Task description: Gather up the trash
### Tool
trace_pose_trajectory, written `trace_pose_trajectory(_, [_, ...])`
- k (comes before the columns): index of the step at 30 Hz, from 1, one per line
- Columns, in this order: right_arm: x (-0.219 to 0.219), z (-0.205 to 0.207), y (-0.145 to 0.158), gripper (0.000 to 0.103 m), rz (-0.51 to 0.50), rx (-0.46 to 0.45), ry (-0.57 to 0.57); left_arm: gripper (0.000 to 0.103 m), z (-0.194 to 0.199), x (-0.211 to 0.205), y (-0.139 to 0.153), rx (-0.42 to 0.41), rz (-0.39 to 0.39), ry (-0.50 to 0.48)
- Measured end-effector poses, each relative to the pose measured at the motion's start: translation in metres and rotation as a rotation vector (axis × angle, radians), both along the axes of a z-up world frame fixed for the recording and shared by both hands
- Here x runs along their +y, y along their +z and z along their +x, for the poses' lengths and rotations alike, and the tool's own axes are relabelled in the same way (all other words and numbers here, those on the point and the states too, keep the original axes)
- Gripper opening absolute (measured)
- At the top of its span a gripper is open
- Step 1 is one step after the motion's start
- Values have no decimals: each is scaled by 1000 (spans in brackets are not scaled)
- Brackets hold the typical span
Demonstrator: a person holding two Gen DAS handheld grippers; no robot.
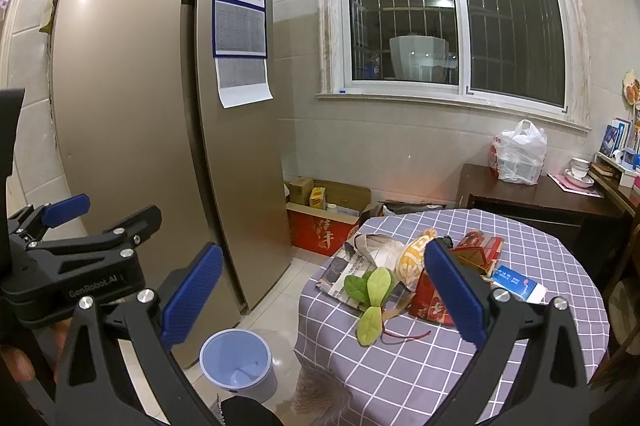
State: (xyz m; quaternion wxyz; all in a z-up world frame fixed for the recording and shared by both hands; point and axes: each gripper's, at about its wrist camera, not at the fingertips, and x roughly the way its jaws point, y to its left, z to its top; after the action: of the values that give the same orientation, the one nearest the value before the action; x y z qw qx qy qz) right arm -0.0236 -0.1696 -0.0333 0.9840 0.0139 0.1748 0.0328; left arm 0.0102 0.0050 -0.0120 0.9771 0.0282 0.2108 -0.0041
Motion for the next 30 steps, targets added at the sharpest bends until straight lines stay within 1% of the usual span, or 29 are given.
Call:
trace_pose_trajectory(5, [0, 0, 1, 99, 1, 3, 2, 97, 0, 0, 0, 0, 0, 0])
trace_pose_trajectory(8, [0, 0, 1, 99, 1, 3, 3, 97, 1, 3, -11, 0, 0, 0])
trace_pose_trajectory(28, [4, -2, 1, 99, 4, 11, 11, 97, 1, 2, -8, 3, 0, -2])
trace_pose_trajectory(30, [4, -3, 1, 99, 6, 12, 12, 97, 1, -1, -16, 7, 1, -3])
